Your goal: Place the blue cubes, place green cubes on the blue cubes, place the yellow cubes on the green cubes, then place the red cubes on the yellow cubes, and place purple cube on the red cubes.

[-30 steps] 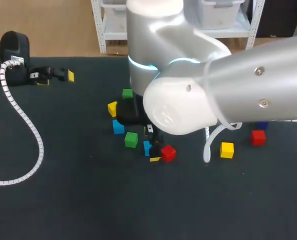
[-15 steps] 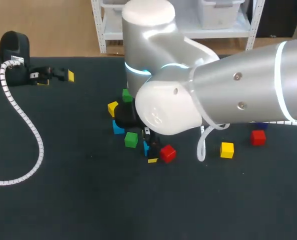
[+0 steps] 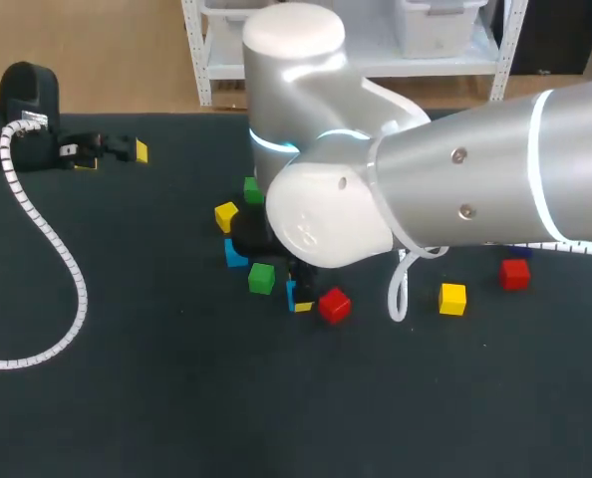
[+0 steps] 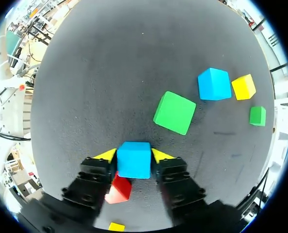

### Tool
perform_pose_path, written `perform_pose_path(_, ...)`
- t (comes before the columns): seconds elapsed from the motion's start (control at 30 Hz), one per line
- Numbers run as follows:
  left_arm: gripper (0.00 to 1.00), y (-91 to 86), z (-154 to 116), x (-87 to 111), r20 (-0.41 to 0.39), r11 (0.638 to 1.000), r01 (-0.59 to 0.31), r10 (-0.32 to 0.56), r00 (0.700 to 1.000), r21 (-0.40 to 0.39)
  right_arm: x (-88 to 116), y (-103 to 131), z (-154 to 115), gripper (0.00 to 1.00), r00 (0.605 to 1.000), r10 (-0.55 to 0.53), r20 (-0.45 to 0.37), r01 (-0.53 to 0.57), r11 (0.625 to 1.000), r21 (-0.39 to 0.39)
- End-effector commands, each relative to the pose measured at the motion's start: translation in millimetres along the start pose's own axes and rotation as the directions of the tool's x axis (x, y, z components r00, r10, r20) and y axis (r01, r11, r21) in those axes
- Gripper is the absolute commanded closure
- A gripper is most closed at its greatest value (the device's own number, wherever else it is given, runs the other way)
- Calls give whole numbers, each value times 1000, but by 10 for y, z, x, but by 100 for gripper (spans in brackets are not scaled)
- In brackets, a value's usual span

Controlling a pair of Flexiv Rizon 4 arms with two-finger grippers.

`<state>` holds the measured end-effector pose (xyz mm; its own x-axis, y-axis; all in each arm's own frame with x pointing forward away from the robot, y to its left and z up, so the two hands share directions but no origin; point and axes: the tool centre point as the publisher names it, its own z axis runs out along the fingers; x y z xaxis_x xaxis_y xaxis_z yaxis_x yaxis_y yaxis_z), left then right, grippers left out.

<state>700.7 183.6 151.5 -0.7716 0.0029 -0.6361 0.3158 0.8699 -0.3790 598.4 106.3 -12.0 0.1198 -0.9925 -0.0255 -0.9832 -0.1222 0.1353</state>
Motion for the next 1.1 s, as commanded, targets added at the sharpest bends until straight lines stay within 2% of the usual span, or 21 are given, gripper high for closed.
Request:
perform_pose_path(0.03, 0, 9, 0, 13, 6, 1000, -1, 1, 1000, 5, 16, 7, 13, 93, 1000, 3, 3, -3, 1000, 4)
perform_pose_path(0.13, 0, 9, 0, 13, 6, 1000, -1, 1, 1000, 5, 29, 12, 4, 100, 1000, 3, 7, -3, 1000, 6)
perform_pose_path(0.4, 0, 9, 0, 13, 6, 1000, -1, 1, 1000, 5, 124, 13, -149, 100, 999, 42, 19, -43, 999, 22)
perform_pose_path(0.57, 0, 9, 0, 13, 6, 1000, -1, 1, 1000, 5, 242, -21, -334, 100, 997, 71, 22, -72, 996, 59)
perform_pose_path(0.9, 0, 9, 0, 13, 6, 1000, -1, 1, 1000, 5, 644, -103, -815, 100, 990, 140, 25, -142, 980, 139)
perform_pose_path(1.1, 0, 9, 0, 13, 6, 1000, -1, 1, 1000, 5, 968, -166, -842, 100, 985, 161, 57, -167, 978, 121)
